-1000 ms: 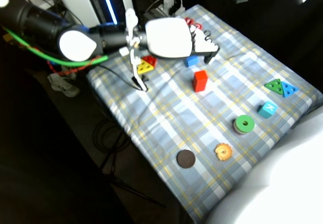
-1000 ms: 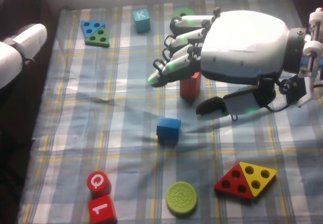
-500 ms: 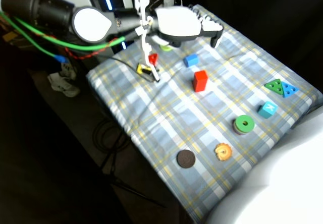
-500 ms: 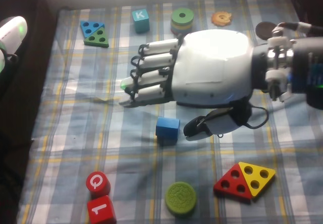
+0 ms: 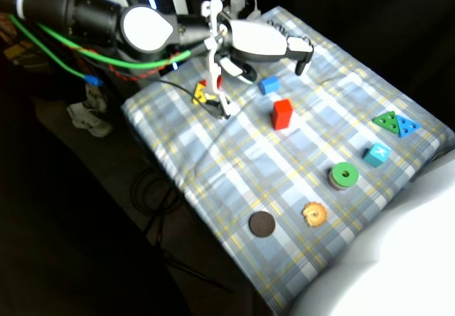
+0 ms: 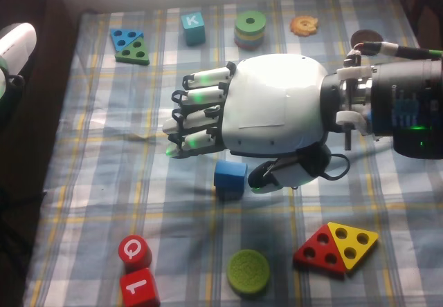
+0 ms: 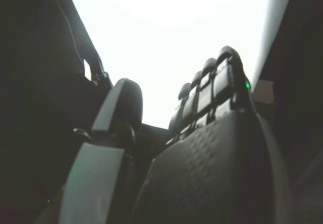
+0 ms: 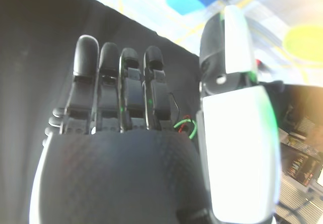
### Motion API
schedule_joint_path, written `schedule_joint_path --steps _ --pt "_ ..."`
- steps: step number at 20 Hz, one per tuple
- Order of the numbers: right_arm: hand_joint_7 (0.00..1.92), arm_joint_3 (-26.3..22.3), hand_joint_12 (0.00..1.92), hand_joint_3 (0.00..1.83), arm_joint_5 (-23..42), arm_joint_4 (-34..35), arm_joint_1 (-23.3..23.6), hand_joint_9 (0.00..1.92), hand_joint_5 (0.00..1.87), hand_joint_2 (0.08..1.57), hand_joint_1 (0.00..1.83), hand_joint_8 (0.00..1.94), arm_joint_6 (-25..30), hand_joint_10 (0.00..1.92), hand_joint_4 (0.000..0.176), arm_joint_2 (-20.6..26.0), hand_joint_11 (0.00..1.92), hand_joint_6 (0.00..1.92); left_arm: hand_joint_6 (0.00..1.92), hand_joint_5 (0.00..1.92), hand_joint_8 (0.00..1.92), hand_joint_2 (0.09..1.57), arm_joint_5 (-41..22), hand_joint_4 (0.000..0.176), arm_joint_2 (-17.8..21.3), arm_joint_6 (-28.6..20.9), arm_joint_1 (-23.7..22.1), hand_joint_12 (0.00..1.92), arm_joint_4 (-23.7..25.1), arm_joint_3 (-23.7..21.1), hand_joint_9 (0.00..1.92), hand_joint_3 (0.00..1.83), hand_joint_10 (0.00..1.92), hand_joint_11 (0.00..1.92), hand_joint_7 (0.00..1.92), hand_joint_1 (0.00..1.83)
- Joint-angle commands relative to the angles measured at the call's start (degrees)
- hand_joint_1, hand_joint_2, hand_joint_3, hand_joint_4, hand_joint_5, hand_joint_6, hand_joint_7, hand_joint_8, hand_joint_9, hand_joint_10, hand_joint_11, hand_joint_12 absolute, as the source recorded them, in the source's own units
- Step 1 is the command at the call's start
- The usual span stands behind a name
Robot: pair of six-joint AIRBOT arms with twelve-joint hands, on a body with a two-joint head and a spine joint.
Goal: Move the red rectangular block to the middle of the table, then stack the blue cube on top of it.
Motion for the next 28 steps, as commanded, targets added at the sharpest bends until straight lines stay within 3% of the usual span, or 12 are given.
schedule_joint_path --steps 1,3,6,7,8,9,12,17,18,22,25,28 --pt "0.30 0.1 1.53 0.00 3.4 1.2 0.9 0.00 0.36 1.10 0.95 0.01 -0.1 0.87 0.004 -0.5 0.00 0.01 0.00 0.05 0.00 1.44 -7.6 0.019 0.2 -0.4 -0.1 0.00 1.5 0.4 0.00 0.00 0.00 0.00 0.00 1.00" --pt "0.29 0.2 1.42 0.01 2.3 0.5 0.7 0.00 0.36 1.13 0.96 0.00 -0.1 0.84 0.000 -0.8 0.00 0.01 0.01 0.06 0.00 1.44 -7.6 0.015 0.2 -0.4 -0.1 0.00 1.5 0.4 0.00 0.00 0.00 0.00 0.00 1.02" --pt "0.29 0.5 1.37 0.01 1.1 0.2 0.1 0.00 0.36 1.15 0.93 0.01 -0.1 0.81 0.000 -0.9 0.00 0.01 0.00 0.05 0.00 1.44 -7.6 0.029 0.2 -0.5 -0.1 0.00 1.5 0.4 0.00 0.00 0.00 0.00 0.00 1.00" --pt "0.30 0.6 1.37 0.00 0.8 0.2 0.0 0.00 0.38 1.15 0.92 0.01 -0.1 0.83 0.002 -0.9 0.00 0.01 0.01 0.06 0.00 1.44 -7.6 0.020 0.2 -0.6 -0.1 0.00 1.5 0.4 0.00 0.00 0.00 0.00 0.00 1.00" --pt "0.32 0.7 1.37 0.00 0.7 0.2 -0.2 0.00 0.41 1.15 0.98 0.01 -0.1 0.84 0.002 -0.9 0.00 0.02 0.00 0.05 0.00 1.44 -7.6 0.028 0.2 -0.6 -0.1 0.00 1.5 0.4 0.00 0.00 0.00 0.00 0.00 1.00" --pt "0.30 0.8 1.31 0.00 0.4 0.2 -0.5 0.00 0.39 1.15 0.99 0.00 -0.1 0.78 0.011 -0.9 0.00 0.01 0.00 0.05 0.00 1.44 -7.6 0.026 0.2 -0.6 -0.1 0.00 1.5 0.4 0.00 0.00 0.00 0.00 0.00 0.98" --pt "0.32 0.9 1.26 0.00 -0.1 0.1 -1.2 0.02 0.41 1.15 1.02 0.01 -0.1 0.73 0.002 -1.1 0.00 0.01 0.00 0.06 0.00 1.45 -7.6 0.040 0.1 -0.6 -0.1 0.00 1.5 0.5 0.00 0.00 0.00 0.00 0.00 0.97" --pt "0.34 0.9 1.32 0.01 -0.6 0.1 -1.9 0.01 0.44 1.18 0.95 0.00 -0.1 0.80 0.007 -1.1 0.00 0.00 0.00 0.06 0.00 1.45 -7.6 0.043 0.0 -0.6 0.0 0.00 1.4 0.5 0.00 0.00 0.00 0.00 0.00 0.96" --pt "0.35 0.9 1.37 0.00 -0.7 0.1 -2.1 0.01 0.47 1.19 0.93 0.01 -0.1 0.83 0.001 -1.1 0.00 0.01 0.00 0.05 0.00 1.45 -7.6 0.039 0.0 -0.6 0.0 0.00 1.4 0.5 0.00 0.00 0.00 0.00 0.00 0.97" --pt "0.37 0.9 1.31 0.00 -0.7 0.1 -2.1 0.02 0.51 1.18 0.88 0.01 -0.1 0.87 0.008 -1.1 0.00 0.01 0.00 0.05 0.00 1.45 -7.6 0.040 0.0 -0.6 0.0 0.00 1.4 0.5 0.00 0.00 0.00 0.00 0.00 0.98" --pt "0.37 0.8 1.22 0.00 -0.7 0.1 -2.1 0.02 0.52 1.16 0.95 0.00 -0.1 0.88 0.019 -1.1 0.00 0.01 0.00 0.06 0.00 1.45 -7.6 0.037 -0.1 -0.6 0.0 0.00 1.4 0.5 0.00 0.00 0.00 0.00 0.00 0.99" --pt "0.48 0.8 1.43 0.00 -0.6 0.2 -2.1 0.09 0.65 1.13 1.00 0.04 -0.1 0.95 0.000 -1.2 0.00 0.04 0.00 0.06 0.00 1.45 -7.6 0.030 -0.1 -0.6 0.0 0.00 1.3 0.5 0.00 0.00 0.00 0.00 0.00 0.96"
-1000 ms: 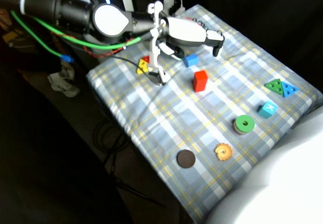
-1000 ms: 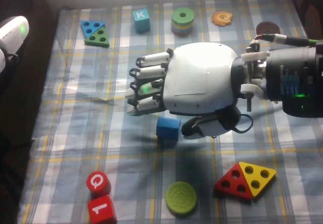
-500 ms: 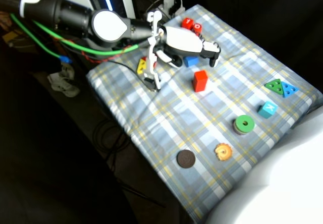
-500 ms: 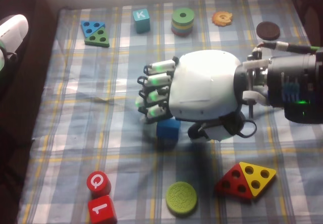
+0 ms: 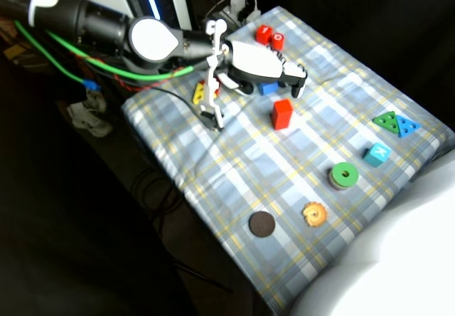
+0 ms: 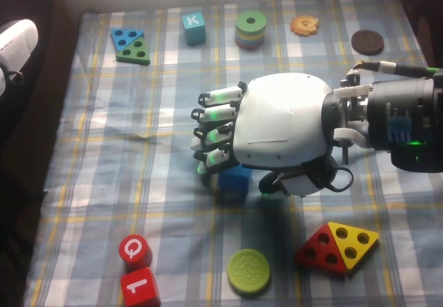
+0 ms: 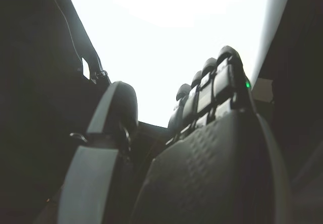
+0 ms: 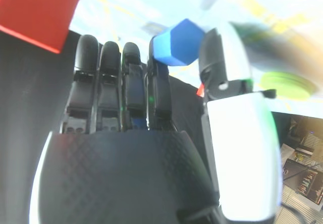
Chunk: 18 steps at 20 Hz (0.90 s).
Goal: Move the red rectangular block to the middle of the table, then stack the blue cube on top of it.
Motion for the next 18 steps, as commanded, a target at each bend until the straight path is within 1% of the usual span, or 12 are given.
schedule_joint_path --steps 1,2,3,4,5,6,8,10,12,14,16,18 --pt "0.58 -0.1 1.52 0.00 3.5 0.7 0.6 0.16 0.77 1.19 1.02 0.07 -0.2 1.00 0.000 -0.4 0.00 1.01 0.00 0.06 0.00 1.45 -7.1 0.033 -0.1 -0.4 -0.1 0.00 1.3 0.3 0.00 0.00 0.00 0.00 0.00 0.98" --pt "0.66 0.0 1.58 0.00 3.5 0.7 0.6 0.20 0.78 1.21 1.04 0.10 -0.2 1.06 0.000 -0.5 0.00 1.23 0.00 0.06 0.00 1.45 -7.1 0.034 -0.1 -0.4 -0.1 0.00 1.3 0.3 0.00 0.00 0.00 0.00 0.00 0.98" --pt "0.70 0.1 1.62 0.00 3.5 0.7 0.6 0.21 0.83 1.19 1.08 0.16 -0.2 1.13 0.000 -0.8 0.00 1.22 0.00 0.06 0.00 1.45 -7.1 0.036 -0.1 -0.4 -0.1 0.00 1.3 0.3 0.00 0.00 0.00 0.00 0.00 0.99" --pt "0.62 0.2 1.60 0.00 3.5 0.8 0.5 0.18 0.81 1.21 1.07 0.44 -0.2 1.21 0.000 -1.0 0.00 1.27 0.00 0.06 0.00 1.45 -7.1 0.030 -0.1 -0.4 -0.1 0.00 1.3 0.3 0.00 0.00 0.00 0.00 0.00 0.99" --pt "0.56 0.4 1.69 0.00 3.5 1.0 0.4 0.21 0.81 1.26 1.14 1.23 -0.2 1.29 0.000 -1.2 0.00 1.38 0.00 0.06 0.00 1.45 -7.1 0.029 -0.2 -0.4 -0.1 0.00 1.3 0.3 0.00 0.00 0.00 0.00 0.00 1.00" --pt "0.55 0.5 1.76 0.00 3.5 1.1 0.4 0.26 0.83 1.27 1.16 1.41 -0.2 1.32 0.000 -1.3 0.00 1.37 0.00 0.06 0.00 1.45 -7.1 0.032 -0.2 -0.4 -0.1 0.00 1.2 0.3 0.00 0.00 0.00 0.00 0.00 1.01" --pt "0.56 0.6 1.80 0.00 4.0 2.5 0.3 0.27 0.87 1.26 1.18 1.48 -0.2 1.37 0.000 -1.3 0.00 1.27 0.00 0.05 0.00 1.45 -7.1 0.045 -0.2 -0.5 -0.1 0.00 1.2 0.3 0.00 0.00 0.00 0.00 0.00 1.00" --pt "0.61 0.5 1.83 0.00 5.8 3.8 0.3 0.28 0.90 1.24 1.19 1.41 -0.2 1.40 0.000 -1.3 0.00 1.25 0.00 0.05 0.00 1.45 -7.1 0.049 -0.2 -0.5 0.0 0.00 1.2 0.4 0.00 0.00 0.00 0.00 0.00 1.00" --pt "0.68 0.1 1.89 0.00 8.5 5.7 1.0 0.36 0.96 1.20 1.21 1.30 -0.2 1.39 0.000 -0.1 0.01 1.17 0.00 0.05 0.00 1.44 -7.1 0.029 -0.2 -0.5 0.1 0.00 1.1 0.4 0.00 0.00 0.00 0.00 0.00 1.03" --pt "0.65 -0.2 1.90 0.00 11.6 7.2 2.2 0.35 0.95 1.21 1.20 1.34 -0.2 1.42 0.000 0.2 0.00 1.17 0.00 0.05 0.00 1.45 -7.1 0.036 -0.2 -0.5 0.1 0.00 1.1 0.4 0.00 0.00 0.00 0.00 0.00 1.02" --pt "0.69 -0.6 1.91 0.00 14.2 9.3 3.3 0.33 0.99 1.19 1.21 1.27 -0.2 1.41 0.000 1.5 0.04 1.09 0.00 0.04 0.00 1.45 -7.1 0.020 -0.2 -0.5 0.2 0.00 1.1 0.4 0.00 0.00 0.00 0.00 0.00 1.02" --pt "0.71 -0.8 1.92 0.00 15.6 10.9 3.7 0.38 1.00 1.18 1.21 1.28 -0.5 1.37 0.000 2.4 0.11 1.08 0.00 0.04 0.00 1.45 -7.1 0.020 -0.2 -0.6 0.3 0.00 1.1 0.4 0.00 0.00 0.00 0.00 0.00 1.01"
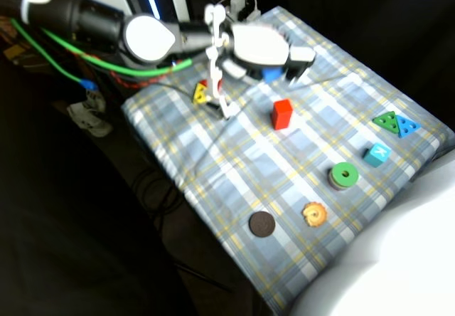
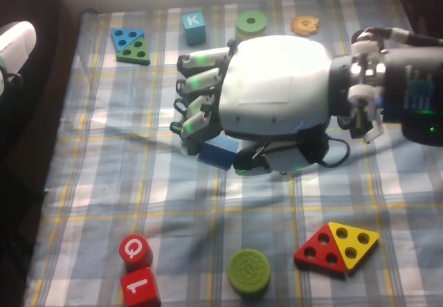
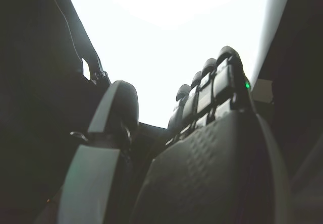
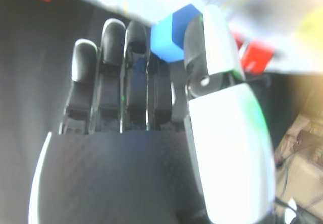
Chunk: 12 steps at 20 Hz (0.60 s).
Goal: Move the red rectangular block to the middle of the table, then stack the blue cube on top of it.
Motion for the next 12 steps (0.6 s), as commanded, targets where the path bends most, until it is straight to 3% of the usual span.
schedule_joint_path --steps 1,4,6,8,10,11,12 --pt "0.66 -0.2 1.92 0.01 4.8 2.5 1.1 0.40 0.96 1.20 1.21 1.37 -0.8 1.42 0.000 0.3 0.08 1.12 0.00 0.04 0.00 1.45 -6.8 0.028 -0.2 -0.4 -0.2 0.00 1.2 0.4 0.00 0.00 0.00 0.00 0.00 1.01" --pt "0.61 -0.2 1.92 0.00 5.2 6.9 1.9 0.29 0.93 1.22 1.19 1.40 -4.2 1.45 0.000 1.2 0.00 1.18 0.01 0.07 0.00 1.44 -6.2 0.032 -0.5 -0.6 -0.2 0.00 1.2 0.6 0.00 0.00 0.00 0.00 0.00 1.04" --pt "0.59 0.7 1.92 0.00 5.2 9.3 2.3 0.22 0.90 1.24 1.19 1.42 -4.7 1.41 0.000 1.4 0.00 1.23 0.01 0.07 0.00 1.44 -5.5 0.024 -0.9 -1.1 -0.2 0.00 1.2 1.0 0.00 0.00 0.00 0.00 0.00 1.07" --pt "0.49 1.8 1.88 0.00 5.4 11.7 2.3 0.20 0.82 1.29 1.16 1.56 -4.7 1.44 0.000 1.4 0.10 1.33 0.01 0.07 0.00 1.44 -5.2 0.017 -1.2 -1.5 -0.2 0.00 1.2 1.2 0.00 0.00 0.00 0.00 0.00 1.06" --pt "0.44 3.0 1.79 0.00 5.5 14.5 2.3 0.35 0.76 1.32 1.14 1.66 -4.7 1.56 0.000 1.5 0.37 1.42 0.01 0.07 0.00 1.44 -4.9 0.017 -1.2 -1.5 -0.2 0.00 1.2 1.2 0.00 0.00 0.00 0.00 0.00 1.07" --pt "0.28 3.3 1.75 0.00 5.6 15.2 2.3 0.21 0.68 1.29 1.09 1.34 -4.7 1.40 0.000 1.5 0.07 1.47 0.01 0.07 0.00 1.45 -4.8 0.006 -1.2 -1.5 -0.2 0.00 1.2 1.2 0.00 0.00 0.00 0.00 0.00 1.07" --pt "0.24 3.8 1.81 0.00 5.6 16.2 2.3 0.18 0.63 1.30 1.06 1.26 -4.6 1.39 0.000 1.6 0.01 1.52 0.01 0.07 0.00 1.44 -4.7 0.018 -1.3 -1.6 -0.2 0.00 1.2 1.3 0.00 0.00 0.00 0.00 0.00 1.07"
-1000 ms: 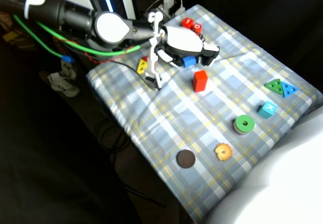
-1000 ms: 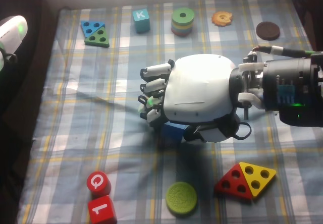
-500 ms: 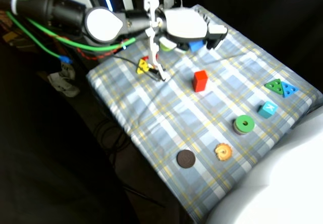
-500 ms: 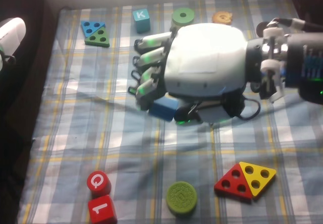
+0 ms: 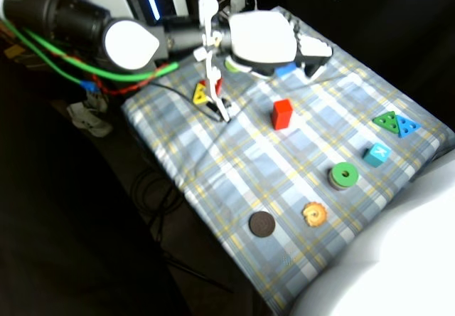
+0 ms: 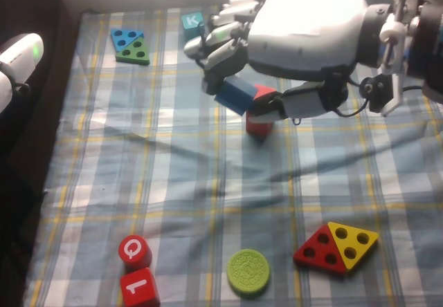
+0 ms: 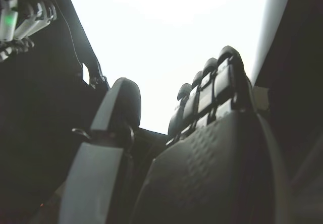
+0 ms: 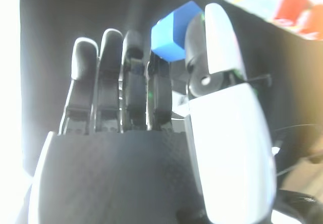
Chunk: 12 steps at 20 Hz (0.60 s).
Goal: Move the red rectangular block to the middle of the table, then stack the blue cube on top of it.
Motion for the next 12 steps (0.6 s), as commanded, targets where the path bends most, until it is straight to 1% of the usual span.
schedule_joint_path --steps 1,2,3,4,5,6,7,8,9,11,12 --pt "0.15 0.2 1.77 0.00 5.8 2.5 0.9 0.06 0.62 1.31 1.06 1.23 0.0 1.36 0.000 0.0 0.00 1.53 0.01 0.07 0.00 1.44 -6.2 0.021 -0.1 -0.5 -0.3 0.00 1.3 0.4 0.00 0.00 0.00 0.00 0.00 1.06" --pt "0.14 0.6 1.63 0.00 5.8 3.3 0.9 0.04 0.65 1.29 1.07 1.17 0.0 1.25 0.000 0.0 0.00 1.48 0.00 0.06 0.00 1.45 -5.9 0.025 -0.2 -0.6 -0.3 0.00 1.3 0.5 0.00 0.00 0.00 0.00 0.00 1.05" --pt "0.17 0.9 1.56 0.00 5.8 3.7 0.9 0.07 0.65 1.30 1.06 1.13 0.3 1.18 0.000 0.0 0.00 1.49 0.00 0.06 0.00 1.45 -5.8 0.032 -0.3 -0.8 -0.3 0.00 1.3 0.6 0.00 0.00 0.00 0.00 0.00 1.04" --pt "0.35 1.2 1.59 0.01 5.8 4.1 0.9 0.16 0.67 1.35 1.10 1.53 0.3 1.20 0.000 0.0 0.00 1.59 0.00 0.06 0.00 1.45 -5.7 0.022 -0.4 -0.9 -0.3 0.00 1.3 0.6 0.00 0.00 0.00 0.00 0.00 1.04" --pt "0.38 1.4 1.59 0.00 5.8 4.5 0.8 0.15 0.68 1.36 1.11 1.61 0.6 1.22 0.000 0.0 0.00 1.62 0.00 0.05 0.00 1.45 -5.7 0.025 -0.4 -1.0 -0.3 0.00 1.3 0.7 0.00 0.00 0.00 0.00 0.00 1.02" --pt "0.39 1.6 1.54 0.00 5.8 4.5 0.8 0.12 0.68 1.37 1.11 1.61 0.9 1.18 0.000 0.0 0.00 1.63 0.00 0.05 0.00 1.46 -5.7 0.024 -0.4 -1.0 -0.3 0.00 1.3 0.7 0.00 0.01 0.00 0.00 0.00 0.98" --pt "0.41 1.7 1.57 0.00 5.8 4.7 0.8 0.15 0.69 1.36 1.11 1.60 0.9 1.18 0.000 0.0 0.00 1.61 0.00 0.05 0.00 1.45 -5.7 0.013 -0.4 -1.0 -0.3 0.00 1.3 0.7 0.00 0.00 0.00 0.00 0.00 1.02" --pt "0.42 1.9 1.57 0.00 5.8 4.8 0.8 0.15 0.70 1.35 1.12 1.59 1.2 1.17 0.000 0.0 0.00 1.60 0.00 0.05 0.00 1.45 -5.7 0.013 -0.5 -1.1 -0.3 0.00 1.3 0.7 0.00 0.00 0.00 0.00 0.00 1.03" --pt "0.42 1.9 1.62 0.00 5.8 4.9 0.8 0.16 0.70 1.35 1.12 1.59 1.3 1.19 0.000 0.0 0.00 1.61 0.00 0.05 0.00 1.46 -5.7 0.015 -0.5 -1.1 -0.3 0.00 1.3 0.7 0.00 0.00 0.00 0.00 0.00 1.01" --pt "0.41 2.0 1.68 0.00 5.8 5.2 0.8 0.15 0.70 1.35 1.12 1.60 1.3 1.23 0.000 0.0 0.00 1.59 0.01 0.06 0.00 1.46 -5.7 0.033 -0.5 -1.1 -0.3 0.00 1.3 0.7 0.00 0.00 0.00 0.00 0.00 1.02" --pt "0.42 2.0 1.77 0.00 5.8 5.2 0.8 0.15 0.72 1.34 1.12 1.60 1.3 1.33 0.000 0.1 0.00 1.56 0.01 0.06 0.00 1.46 -5.7 0.033 -0.6 -1.2 -0.3 0.00 1.3 0.7 0.00 0.00 0.00 0.00 0.00 1.01"
